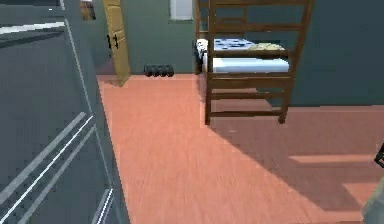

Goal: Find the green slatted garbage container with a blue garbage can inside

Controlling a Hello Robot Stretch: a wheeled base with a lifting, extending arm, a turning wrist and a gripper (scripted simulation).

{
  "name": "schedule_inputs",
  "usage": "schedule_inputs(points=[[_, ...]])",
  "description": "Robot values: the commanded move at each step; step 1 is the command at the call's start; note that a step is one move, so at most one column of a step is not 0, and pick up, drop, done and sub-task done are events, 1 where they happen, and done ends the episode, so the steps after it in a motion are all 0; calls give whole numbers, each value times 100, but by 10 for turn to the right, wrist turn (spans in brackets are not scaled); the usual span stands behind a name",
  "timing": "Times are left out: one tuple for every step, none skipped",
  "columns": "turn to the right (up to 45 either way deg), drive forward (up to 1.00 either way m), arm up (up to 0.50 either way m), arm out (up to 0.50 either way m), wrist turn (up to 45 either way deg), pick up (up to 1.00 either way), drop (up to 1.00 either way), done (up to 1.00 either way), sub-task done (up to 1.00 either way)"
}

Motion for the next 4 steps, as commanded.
schedule_inputs(points=[[450,0,0,0,0,0,0,0,0],[420,0,0,0,0,0,0,0,0],[0,15,0,0,0,0,0,0,0],[-450,0,0,0,0,0,0,0,0]])
